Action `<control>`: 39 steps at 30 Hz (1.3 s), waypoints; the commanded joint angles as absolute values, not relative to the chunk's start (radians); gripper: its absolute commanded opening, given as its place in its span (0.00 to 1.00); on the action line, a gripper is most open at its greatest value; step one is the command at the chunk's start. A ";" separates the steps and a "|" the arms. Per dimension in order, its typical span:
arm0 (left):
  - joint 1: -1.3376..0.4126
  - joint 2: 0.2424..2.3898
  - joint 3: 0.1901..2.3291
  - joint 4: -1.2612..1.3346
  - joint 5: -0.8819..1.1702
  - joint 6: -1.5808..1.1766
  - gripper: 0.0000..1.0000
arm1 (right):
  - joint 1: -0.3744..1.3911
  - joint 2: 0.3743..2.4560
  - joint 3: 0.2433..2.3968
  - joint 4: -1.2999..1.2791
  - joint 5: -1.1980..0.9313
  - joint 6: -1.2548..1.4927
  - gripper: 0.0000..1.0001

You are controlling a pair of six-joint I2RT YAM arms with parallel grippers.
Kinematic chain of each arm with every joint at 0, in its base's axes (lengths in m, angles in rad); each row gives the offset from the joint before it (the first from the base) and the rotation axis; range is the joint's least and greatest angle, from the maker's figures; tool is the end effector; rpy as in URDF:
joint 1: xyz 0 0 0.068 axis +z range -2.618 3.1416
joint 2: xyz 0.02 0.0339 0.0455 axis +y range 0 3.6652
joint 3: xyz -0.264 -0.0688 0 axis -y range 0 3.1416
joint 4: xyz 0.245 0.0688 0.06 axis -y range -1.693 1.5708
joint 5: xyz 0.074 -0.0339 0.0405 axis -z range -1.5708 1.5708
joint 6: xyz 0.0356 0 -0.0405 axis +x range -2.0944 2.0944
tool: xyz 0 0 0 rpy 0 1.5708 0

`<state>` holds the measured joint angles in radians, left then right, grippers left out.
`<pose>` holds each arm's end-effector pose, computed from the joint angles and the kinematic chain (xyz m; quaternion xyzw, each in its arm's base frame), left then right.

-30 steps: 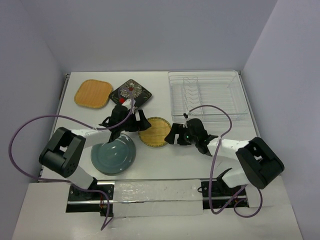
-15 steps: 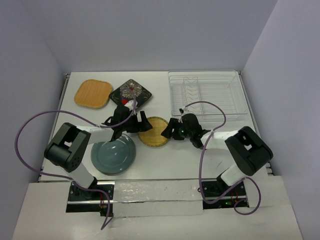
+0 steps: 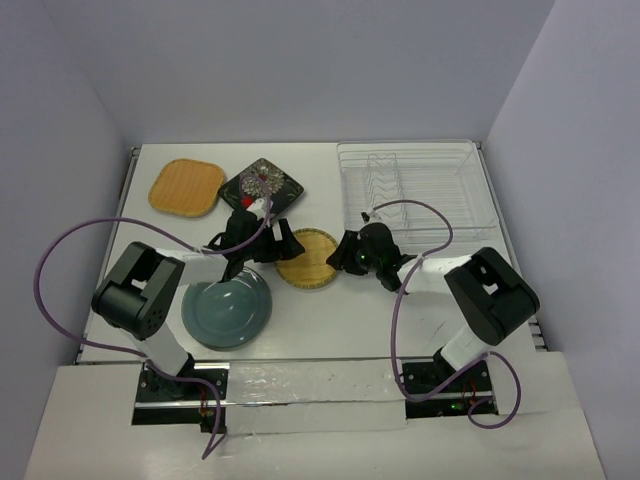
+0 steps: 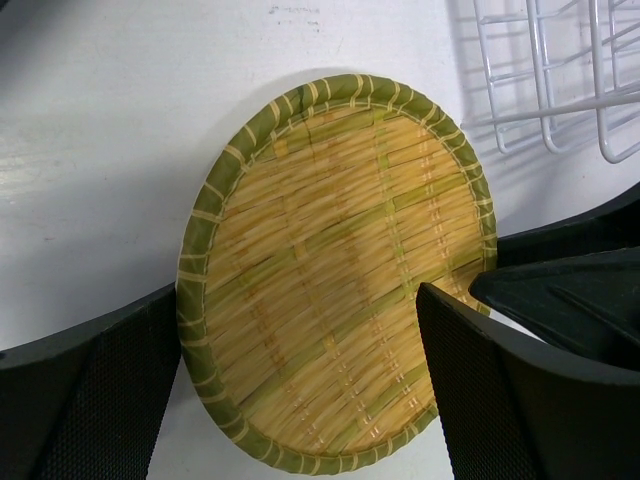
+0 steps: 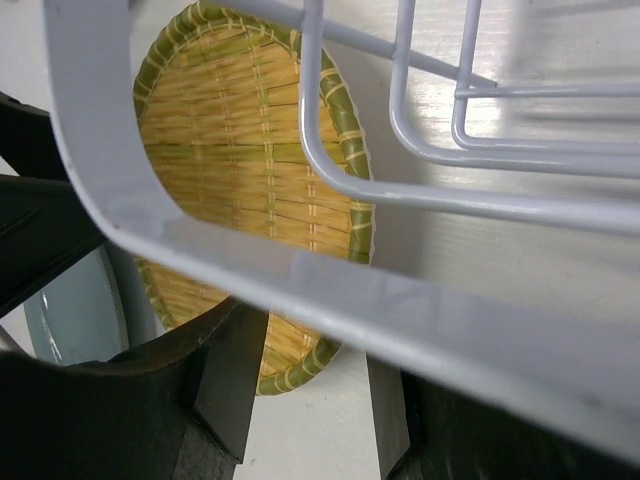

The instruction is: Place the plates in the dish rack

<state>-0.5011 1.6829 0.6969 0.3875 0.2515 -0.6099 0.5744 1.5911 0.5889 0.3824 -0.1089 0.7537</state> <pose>0.2803 -0.1636 0.1436 0.0108 0.8790 -0.3387 0.3354 0.2471 0.1646 0.1398 0.0547 0.8864 0.3198 0.3301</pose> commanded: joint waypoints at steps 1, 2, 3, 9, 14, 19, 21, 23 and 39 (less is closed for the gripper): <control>-0.519 1.697 0.683 0.480 0.366 -0.646 0.99 | 0.583 1.635 0.570 0.380 -0.195 0.868 0.48; -0.520 1.697 0.680 0.483 0.368 -0.649 0.99 | 0.583 1.630 0.559 0.422 -0.218 0.871 0.48; -0.521 1.697 0.678 0.485 0.367 -0.650 0.99 | 0.583 1.611 0.540 0.448 -0.225 0.875 0.48; -0.525 1.686 0.669 0.488 0.364 -0.652 0.99 | 0.589 1.493 0.453 0.567 -0.209 0.913 0.47; -0.529 1.678 0.661 0.494 0.362 -0.655 0.99 | 0.600 1.463 0.452 0.548 -0.168 0.927 0.47; -0.532 1.678 0.652 0.505 0.366 -0.663 0.99 | 0.611 1.449 0.445 0.566 -0.137 0.949 0.46; -0.532 1.679 0.649 0.512 0.370 -0.666 0.99 | 0.615 1.434 0.438 0.584 -0.124 0.962 0.45; -0.532 1.680 0.647 0.517 0.373 -0.669 0.99 | 0.619 1.428 0.442 0.586 -0.118 0.965 0.45; -0.537 1.540 0.606 0.517 0.359 -0.675 0.99 | 0.727 1.324 0.588 0.296 0.105 0.856 0.03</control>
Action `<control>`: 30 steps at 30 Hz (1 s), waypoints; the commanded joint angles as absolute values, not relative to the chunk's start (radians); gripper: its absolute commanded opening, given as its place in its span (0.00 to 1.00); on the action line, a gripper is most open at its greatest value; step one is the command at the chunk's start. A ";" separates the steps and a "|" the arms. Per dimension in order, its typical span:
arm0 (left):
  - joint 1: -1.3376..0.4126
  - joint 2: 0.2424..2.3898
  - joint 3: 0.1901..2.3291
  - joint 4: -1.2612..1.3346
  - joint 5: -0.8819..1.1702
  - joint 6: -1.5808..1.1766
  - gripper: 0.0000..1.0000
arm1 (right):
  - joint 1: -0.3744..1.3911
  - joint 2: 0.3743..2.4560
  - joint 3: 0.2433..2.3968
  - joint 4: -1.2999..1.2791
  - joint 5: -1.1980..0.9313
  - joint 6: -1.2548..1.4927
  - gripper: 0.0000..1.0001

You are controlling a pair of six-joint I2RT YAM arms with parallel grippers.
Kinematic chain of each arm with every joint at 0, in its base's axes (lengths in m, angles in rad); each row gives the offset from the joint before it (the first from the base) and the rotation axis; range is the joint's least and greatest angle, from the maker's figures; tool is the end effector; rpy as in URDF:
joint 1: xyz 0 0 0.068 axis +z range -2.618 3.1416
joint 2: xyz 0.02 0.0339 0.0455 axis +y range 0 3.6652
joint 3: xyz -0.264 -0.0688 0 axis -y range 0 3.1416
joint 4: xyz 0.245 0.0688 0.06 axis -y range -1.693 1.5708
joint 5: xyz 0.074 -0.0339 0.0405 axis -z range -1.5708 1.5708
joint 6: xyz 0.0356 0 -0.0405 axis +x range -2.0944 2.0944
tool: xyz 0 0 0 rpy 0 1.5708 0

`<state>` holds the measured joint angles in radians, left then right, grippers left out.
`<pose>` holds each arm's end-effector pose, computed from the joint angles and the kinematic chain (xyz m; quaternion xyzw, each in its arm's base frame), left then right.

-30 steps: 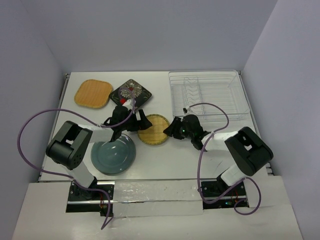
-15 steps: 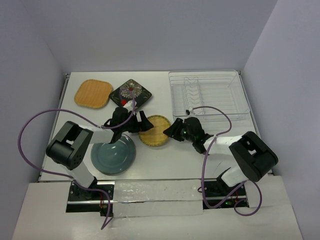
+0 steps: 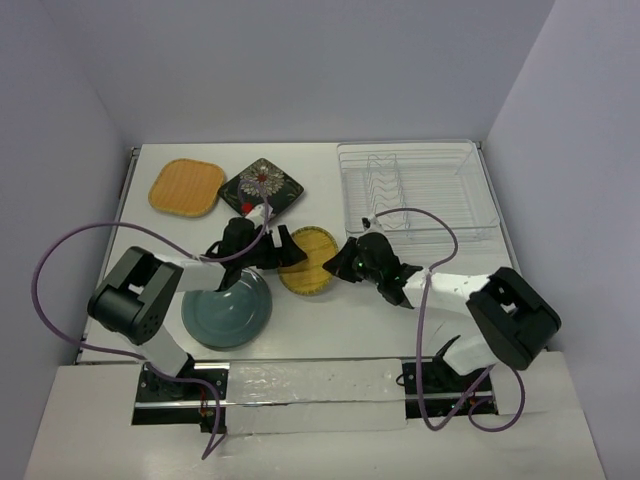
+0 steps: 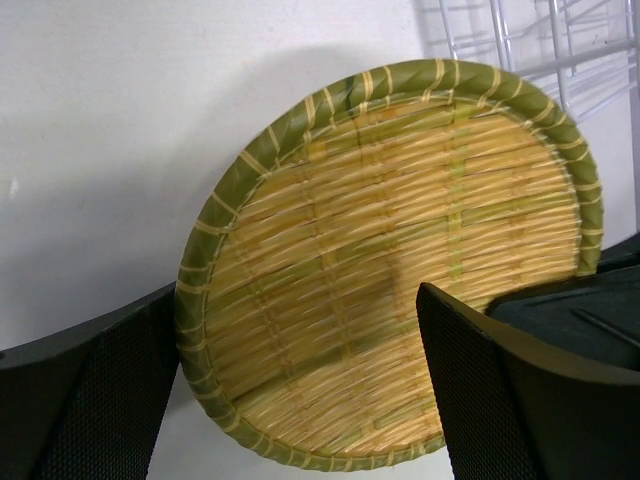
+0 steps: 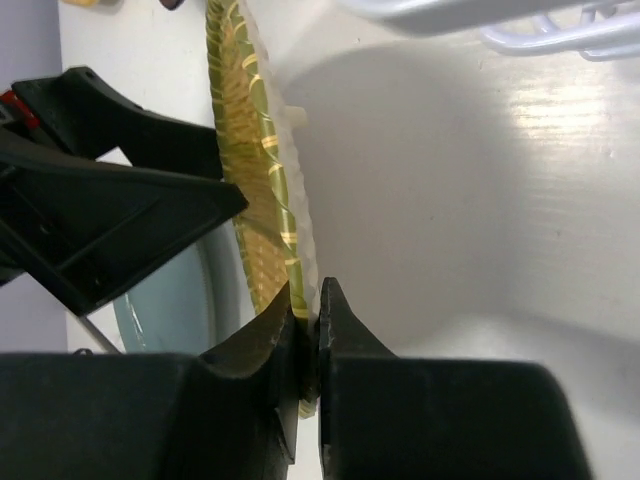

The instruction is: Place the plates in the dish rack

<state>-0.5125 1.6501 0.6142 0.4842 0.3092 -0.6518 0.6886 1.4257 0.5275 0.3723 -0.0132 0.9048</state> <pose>0.2643 -0.1611 0.1399 0.0149 0.8657 -0.3773 0.3287 0.2130 0.1759 0.1654 0.0902 0.8619 0.3608 0.3447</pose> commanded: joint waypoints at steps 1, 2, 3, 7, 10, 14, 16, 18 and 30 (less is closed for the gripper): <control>-0.537 1.478 0.598 0.518 0.338 -0.679 0.99 | 0.736 1.294 0.594 0.255 0.154 0.841 0.00; -0.537 1.439 0.588 0.517 0.320 -0.683 0.99 | 0.739 1.232 0.598 0.237 0.182 0.833 0.00; -0.535 1.403 0.585 0.494 0.301 -0.674 0.99 | 0.739 1.202 0.604 0.219 0.215 0.808 0.00; -0.535 1.169 0.610 0.319 0.095 -0.638 0.99 | 0.742 1.043 0.630 0.138 0.311 0.710 0.00; -0.525 1.064 0.641 0.200 -0.122 -0.623 0.99 | 0.738 0.951 0.704 0.076 0.421 0.597 0.00; -0.474 0.985 0.635 0.171 -0.145 -0.622 0.99 | 0.732 0.908 0.823 0.063 0.523 0.393 0.00; -0.435 0.981 0.639 0.163 -0.119 -0.627 0.99 | 0.716 0.929 0.927 0.063 0.546 0.208 0.00; -0.409 1.000 0.653 0.142 -0.105 -0.630 0.99 | 0.689 0.975 1.018 0.059 0.535 0.056 0.00; -0.377 1.045 0.715 -0.036 -0.237 -0.577 0.99 | 0.252 1.437 1.610 -0.587 -0.201 -1.123 0.00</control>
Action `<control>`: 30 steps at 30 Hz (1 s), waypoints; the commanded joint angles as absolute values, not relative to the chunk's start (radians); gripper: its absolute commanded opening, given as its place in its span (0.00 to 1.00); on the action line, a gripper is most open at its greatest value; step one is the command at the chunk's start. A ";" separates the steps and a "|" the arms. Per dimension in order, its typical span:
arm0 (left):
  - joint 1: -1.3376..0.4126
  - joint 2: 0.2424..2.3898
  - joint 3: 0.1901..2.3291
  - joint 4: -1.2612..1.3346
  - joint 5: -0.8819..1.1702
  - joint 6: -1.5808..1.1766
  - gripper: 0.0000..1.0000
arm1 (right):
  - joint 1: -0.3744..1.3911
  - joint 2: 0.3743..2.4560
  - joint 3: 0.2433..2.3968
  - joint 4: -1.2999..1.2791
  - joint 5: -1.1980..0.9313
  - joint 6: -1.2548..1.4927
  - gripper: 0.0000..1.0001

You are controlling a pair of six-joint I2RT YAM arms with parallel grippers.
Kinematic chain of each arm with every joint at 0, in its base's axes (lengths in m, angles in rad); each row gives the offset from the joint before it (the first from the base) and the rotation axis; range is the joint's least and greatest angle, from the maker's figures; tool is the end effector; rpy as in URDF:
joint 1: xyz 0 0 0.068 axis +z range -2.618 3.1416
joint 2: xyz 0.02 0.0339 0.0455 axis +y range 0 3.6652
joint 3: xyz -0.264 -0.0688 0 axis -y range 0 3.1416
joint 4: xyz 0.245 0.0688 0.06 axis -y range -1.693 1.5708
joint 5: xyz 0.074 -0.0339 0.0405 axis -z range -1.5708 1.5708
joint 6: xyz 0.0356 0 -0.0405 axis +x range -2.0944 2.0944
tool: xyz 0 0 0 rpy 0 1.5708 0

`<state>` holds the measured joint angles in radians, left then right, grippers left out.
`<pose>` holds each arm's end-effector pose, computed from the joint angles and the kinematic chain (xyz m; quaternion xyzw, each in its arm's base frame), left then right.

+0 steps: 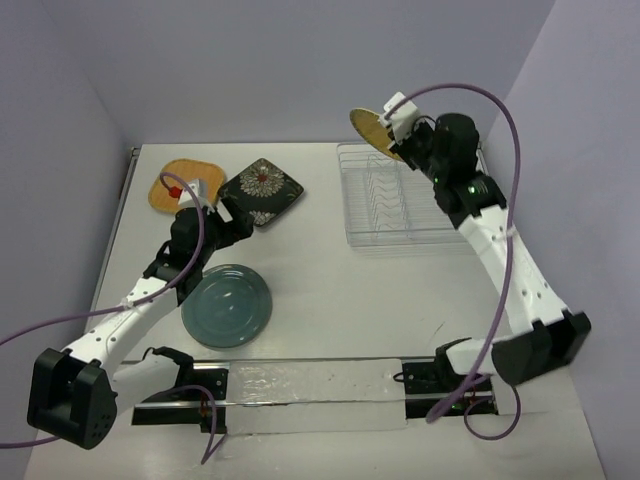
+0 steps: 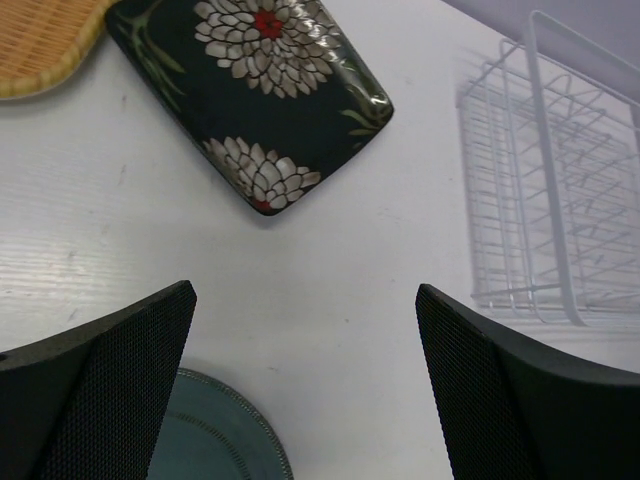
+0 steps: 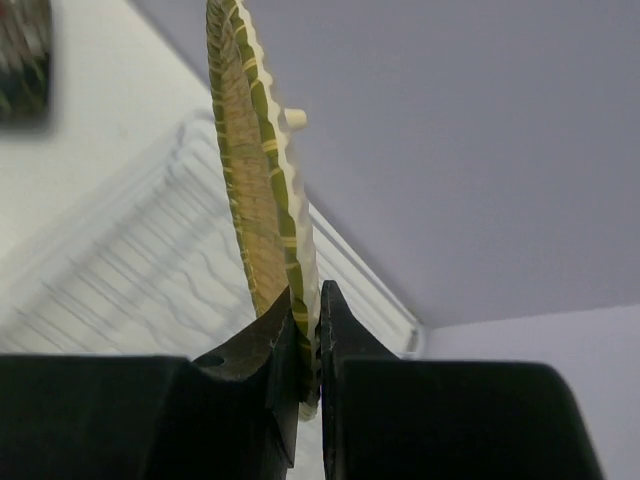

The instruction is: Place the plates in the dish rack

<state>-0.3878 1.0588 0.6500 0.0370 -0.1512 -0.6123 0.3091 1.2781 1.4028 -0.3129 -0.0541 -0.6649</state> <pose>0.2252 -0.0862 0.2616 -0.1346 0.8133 -0.2150 0.5236 0.2729 0.0892 0.4358 -0.3756 0.6725 -0.0923 0.6309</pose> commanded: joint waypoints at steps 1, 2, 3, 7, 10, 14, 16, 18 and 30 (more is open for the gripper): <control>-0.375 1.040 0.722 -0.069 -0.255 -0.579 0.99 | 0.240 1.508 1.657 -0.667 -0.168 -1.204 0.00; -0.370 1.038 0.730 -0.097 -0.273 -0.582 0.99 | 0.223 1.568 1.713 -0.732 -0.146 -1.274 0.00; -0.363 1.039 0.737 -0.118 -0.290 -0.587 0.99 | 0.202 1.611 1.781 -0.771 -0.143 -1.327 0.00; -0.336 1.057 0.759 -0.163 -0.301 -0.602 0.99 | 0.133 1.807 2.079 -0.933 -0.192 -1.419 0.00; -0.320 1.081 0.782 -0.185 -0.294 -0.606 0.99 | 0.125 1.914 2.220 -1.048 -0.171 -1.525 0.00; -0.298 1.123 0.799 -0.236 -0.317 -0.633 0.99 | 0.114 1.963 2.214 -1.042 -0.172 -1.638 0.00; -0.285 1.144 0.803 -0.246 -0.310 -0.649 0.99 | 0.105 1.977 2.215 -1.007 -0.186 -1.630 0.00; -0.273 1.158 0.798 -0.238 -0.289 -0.655 0.99 | 0.103 1.983 2.208 -0.962 -0.196 -1.630 0.00; -0.250 1.117 0.747 -0.155 -0.296 -0.670 0.99 | 0.140 2.040 2.173 -0.795 -0.239 -1.571 0.00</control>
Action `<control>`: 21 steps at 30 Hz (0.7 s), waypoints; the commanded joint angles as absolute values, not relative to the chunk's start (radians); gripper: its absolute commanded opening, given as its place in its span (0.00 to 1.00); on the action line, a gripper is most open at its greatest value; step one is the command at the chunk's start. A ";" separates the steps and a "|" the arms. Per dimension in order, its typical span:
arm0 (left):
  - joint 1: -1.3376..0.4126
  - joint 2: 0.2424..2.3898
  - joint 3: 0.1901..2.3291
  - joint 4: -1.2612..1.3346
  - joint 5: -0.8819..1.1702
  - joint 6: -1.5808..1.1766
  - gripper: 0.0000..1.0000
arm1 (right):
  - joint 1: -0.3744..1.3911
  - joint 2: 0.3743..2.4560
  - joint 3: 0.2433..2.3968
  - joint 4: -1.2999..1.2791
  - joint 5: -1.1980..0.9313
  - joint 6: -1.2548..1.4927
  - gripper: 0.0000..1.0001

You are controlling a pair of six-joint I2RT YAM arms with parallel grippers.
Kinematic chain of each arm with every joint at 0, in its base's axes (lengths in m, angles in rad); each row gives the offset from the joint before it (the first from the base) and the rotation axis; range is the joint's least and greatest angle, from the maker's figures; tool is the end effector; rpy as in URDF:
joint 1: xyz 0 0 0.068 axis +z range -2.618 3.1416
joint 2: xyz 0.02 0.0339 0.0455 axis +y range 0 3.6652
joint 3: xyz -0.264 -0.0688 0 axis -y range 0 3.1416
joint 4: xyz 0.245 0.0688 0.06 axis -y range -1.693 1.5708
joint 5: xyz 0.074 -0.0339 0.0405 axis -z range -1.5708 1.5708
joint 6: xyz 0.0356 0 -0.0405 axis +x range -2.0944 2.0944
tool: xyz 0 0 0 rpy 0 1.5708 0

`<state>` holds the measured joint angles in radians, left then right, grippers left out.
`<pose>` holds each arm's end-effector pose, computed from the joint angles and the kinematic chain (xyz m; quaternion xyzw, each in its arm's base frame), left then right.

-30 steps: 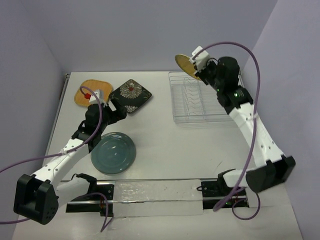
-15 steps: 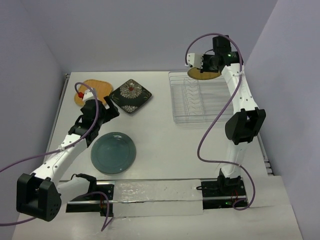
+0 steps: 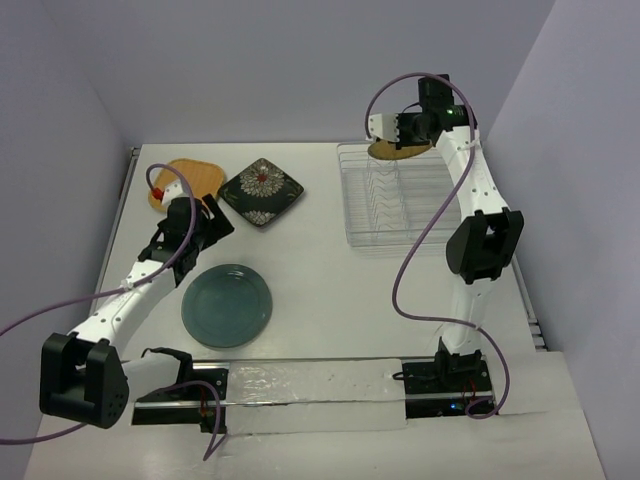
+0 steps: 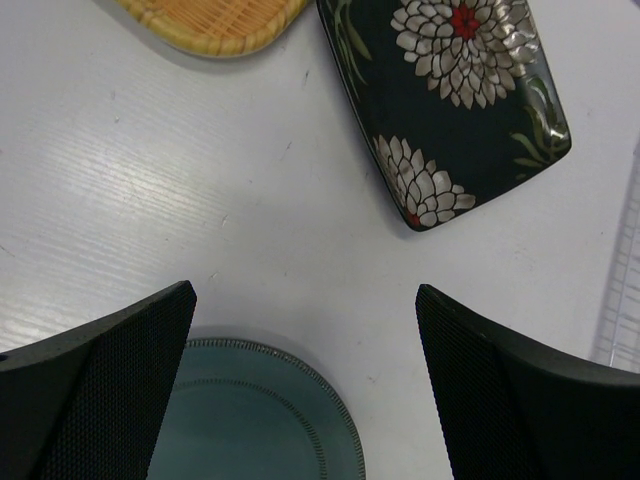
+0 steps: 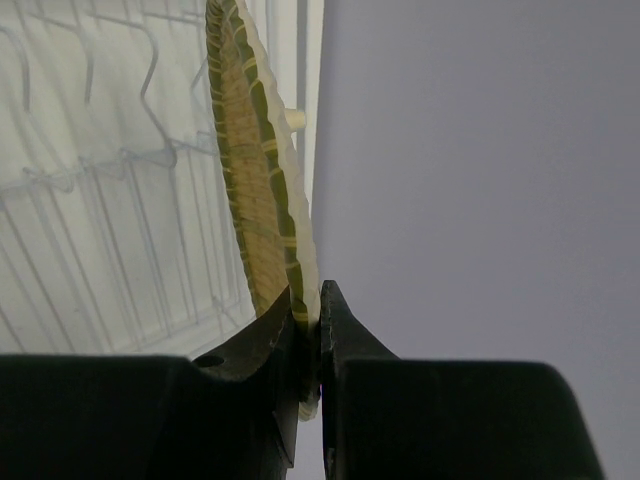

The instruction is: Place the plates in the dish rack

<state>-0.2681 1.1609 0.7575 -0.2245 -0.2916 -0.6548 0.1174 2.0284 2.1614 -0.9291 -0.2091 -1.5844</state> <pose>0.2449 -0.0567 0.2511 -0.2341 0.8524 -0.0842 0.4600 0.4437 0.0598 0.3645 -0.7184 0.5775 -0.1797 0.3438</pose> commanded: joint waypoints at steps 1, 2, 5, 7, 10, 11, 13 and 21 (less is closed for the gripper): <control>-0.245 1.114 0.744 -0.136 -0.281 -0.665 0.99 | 0.145 2.048 2.166 -0.791 -0.239 -1.576 0.00; -0.240 1.112 0.742 -0.124 -0.269 -0.661 0.99 | 0.150 2.055 2.158 -0.790 -0.239 -1.582 0.00; -0.229 1.120 0.750 -0.135 -0.271 -0.656 0.99 | 0.164 2.064 2.132 -0.792 -0.236 -1.591 0.00; -0.224 1.124 0.755 -0.140 -0.276 -0.650 0.99 | 0.167 2.066 2.122 -0.793 -0.235 -1.598 0.00; -0.215 1.139 0.769 -0.104 -0.255 -0.639 0.99 | 0.172 2.086 2.118 -0.798 -0.221 -1.600 0.00; -0.213 1.142 0.772 -0.094 -0.249 -0.636 0.99 | 0.172 2.089 2.117 -0.799 -0.222 -1.600 0.00; -0.211 1.152 0.781 -0.084 -0.242 -0.627 0.99 | 0.173 2.098 2.115 -0.800 -0.223 -1.601 0.00; -0.204 1.194 0.827 -0.083 -0.232 -0.614 0.99 | 0.172 2.107 2.121 -0.798 -0.209 -1.584 0.00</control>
<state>-0.2140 1.1764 0.7615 -0.1311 -0.2528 -0.6341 0.1638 2.0806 2.1258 -0.8105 -0.2123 -1.5986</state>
